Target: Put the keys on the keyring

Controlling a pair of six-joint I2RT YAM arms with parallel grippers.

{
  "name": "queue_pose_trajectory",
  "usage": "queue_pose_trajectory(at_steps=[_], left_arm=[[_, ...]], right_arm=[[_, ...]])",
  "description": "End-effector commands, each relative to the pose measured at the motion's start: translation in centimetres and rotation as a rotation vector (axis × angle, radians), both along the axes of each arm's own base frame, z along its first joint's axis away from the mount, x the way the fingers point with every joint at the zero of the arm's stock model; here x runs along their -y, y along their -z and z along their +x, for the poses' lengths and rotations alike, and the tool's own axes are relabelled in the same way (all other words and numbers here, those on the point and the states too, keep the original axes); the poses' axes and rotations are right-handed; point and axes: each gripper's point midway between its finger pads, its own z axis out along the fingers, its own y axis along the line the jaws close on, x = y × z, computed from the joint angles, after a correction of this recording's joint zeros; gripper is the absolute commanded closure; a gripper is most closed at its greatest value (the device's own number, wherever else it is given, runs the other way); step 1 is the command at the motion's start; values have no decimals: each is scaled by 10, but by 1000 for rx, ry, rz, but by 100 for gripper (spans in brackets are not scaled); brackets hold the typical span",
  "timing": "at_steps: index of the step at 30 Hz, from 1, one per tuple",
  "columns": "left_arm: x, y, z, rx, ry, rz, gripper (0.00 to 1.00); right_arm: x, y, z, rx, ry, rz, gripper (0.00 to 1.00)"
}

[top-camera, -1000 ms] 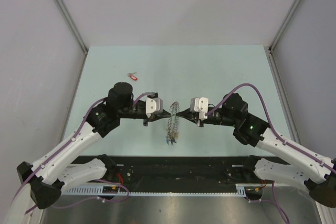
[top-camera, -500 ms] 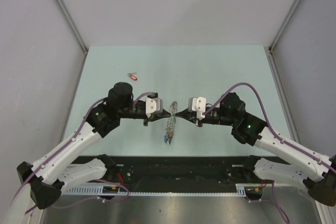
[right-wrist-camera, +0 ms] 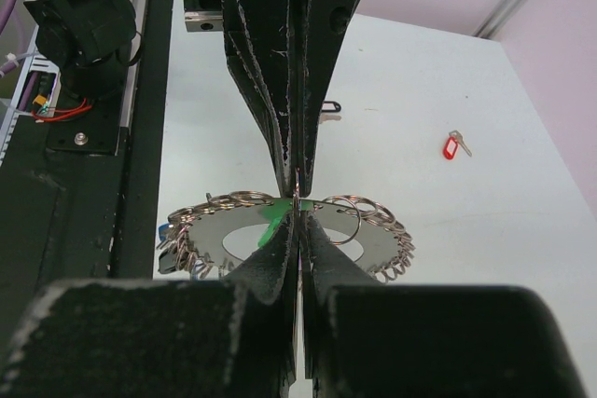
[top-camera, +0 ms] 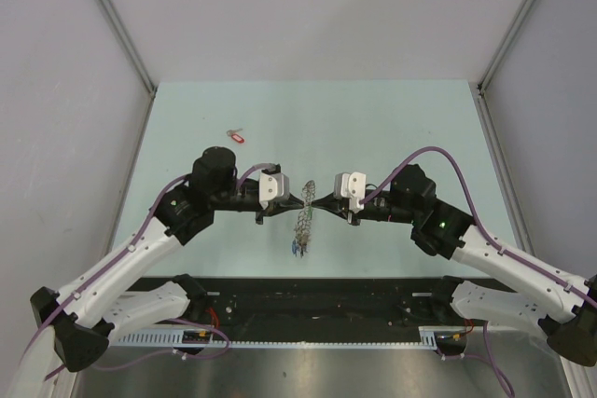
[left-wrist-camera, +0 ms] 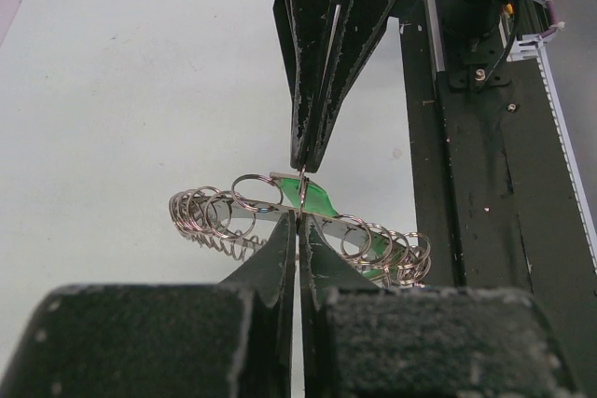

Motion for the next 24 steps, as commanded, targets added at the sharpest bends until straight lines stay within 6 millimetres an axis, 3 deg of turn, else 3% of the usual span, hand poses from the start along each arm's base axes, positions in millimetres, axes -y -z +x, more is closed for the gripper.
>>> queue_pose_trajectory(at_steps=[1, 24], left_arm=[[4, -23, 0, 66, 12, -74, 100], [2, -19, 12, 36, -57, -36, 100]], right_arm=[[-3, -14, -2, 19, -14, 38, 100], [-6, -16, -3, 1, -20, 51, 100]])
